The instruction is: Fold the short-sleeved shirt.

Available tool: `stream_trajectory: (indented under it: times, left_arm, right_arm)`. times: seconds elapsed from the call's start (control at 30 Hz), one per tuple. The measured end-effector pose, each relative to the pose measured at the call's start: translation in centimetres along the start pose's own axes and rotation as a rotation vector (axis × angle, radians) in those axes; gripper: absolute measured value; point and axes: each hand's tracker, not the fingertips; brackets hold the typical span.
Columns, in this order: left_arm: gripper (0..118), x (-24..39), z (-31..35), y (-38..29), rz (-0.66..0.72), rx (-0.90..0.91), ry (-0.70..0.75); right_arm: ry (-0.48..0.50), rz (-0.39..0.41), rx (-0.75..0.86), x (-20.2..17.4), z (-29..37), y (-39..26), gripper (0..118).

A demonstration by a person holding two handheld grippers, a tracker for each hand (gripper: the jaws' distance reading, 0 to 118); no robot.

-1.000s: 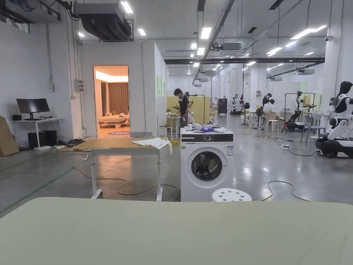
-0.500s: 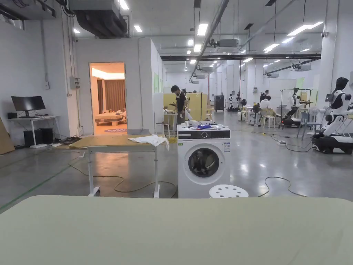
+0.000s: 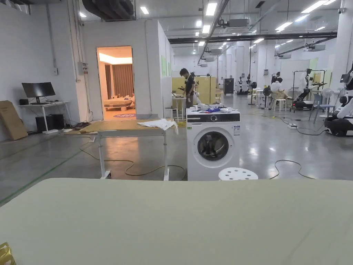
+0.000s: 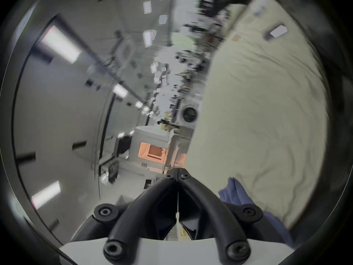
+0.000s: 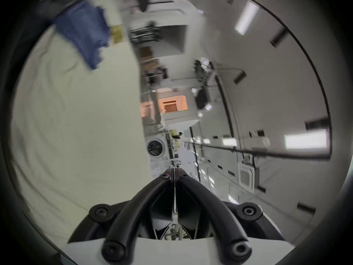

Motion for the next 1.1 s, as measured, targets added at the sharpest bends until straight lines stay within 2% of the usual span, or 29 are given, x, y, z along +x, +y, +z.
stream_trajectory:
  times: [0.03, 0.1, 0.13, 0.17, 0.2, 0.23, 0.27, 0.3, 0.33, 0.4, 0.47, 0.53, 0.63, 0.83, 1.1]
  left_arm:
    - [0, 0.9, 0.1, -0.2, -0.032, 0.011, -0.021]
    - [0, 1.7, 0.3, -0.3, -0.009, 0.074, 0.058]
    - [0, 1.4, 0.2, 0.0, 0.031, 0.076, 0.079]
    - [0, 0.3, 0.2, 0.5, 0.143, 0.081, 0.119]
    - [0, -1.0, 0.1, 0.9, 0.265, 0.086, 0.144]
    - [0, -3.2, 0.1, 1.2, 0.465, 0.082, 0.186]
    - [0, -5.3, 0.2, 1.1, 0.684, 0.086, 0.222]
    - [0, -7.1, 0.5, 0.6, 0.851, 0.095, 0.247]
    - [0, -8.7, 1.0, -0.7, 1.083, 0.147, 0.257]
    - [0, -11.3, 2.2, -4.2, 1.38, 0.277, 0.22]
    - [0, -11.0, 2.4, -4.7, 1.452, 0.301, 0.242]
    - [0, -10.6, 2.6, -4.2, 1.417, 0.292, 0.286]
    - [0, -10.8, 2.4, -3.8, 1.409, 0.295, 0.256]
    - [0, -10.6, 3.0, -4.4, 1.41, 0.263, 0.249]
    - [0, -10.4, 5.3, -6.2, 1.371, 0.126, 0.316]
  right_arm:
    - [0.028, -0.001, -0.003, -1.5, -0.1, 1.3, 0]
    - [0.047, -0.018, 0.002, -1.7, 0.1, 1.3, 0]
    - [0.035, -0.036, -0.006, -0.4, 0.3, -1.9, 0]
    - [0.017, -0.182, -0.02, 0.0, 0.0, 0.5, 0]
    - [0.031, -0.438, -0.013, 1.3, 0.1, 0.7, 0]
    - [0.041, -0.788, 0.013, 4.1, 0.3, -0.7, 0]
    - [0.029, -1.063, 0.035, 5.6, 0.4, -1.9, 0]
    - [-0.003, -1.226, 0.033, 6.9, 0.5, -3.3, 0]
    - [-0.048, -1.362, 0.017, 7.2, 0.5, -4.4, 0]
    - [-0.12, -1.517, -0.003, 6.7, 0.8, -5.8, 0]
    - [-0.138, -1.637, 0.02, 5.6, 1.3, -6.9, 0]
    - [-0.112, -1.665, -0.008, 5.2, 1.3, -7.3, 0]
    - [-0.109, -1.618, -0.053, 4.8, 0.9, -7.0, 0]
    - [-0.067, -1.611, -0.034, 4.5, -0.1, -5.7, 0]
    - [0.123, -1.598, 0.061, 2.9, -3.6, -0.9, 0]
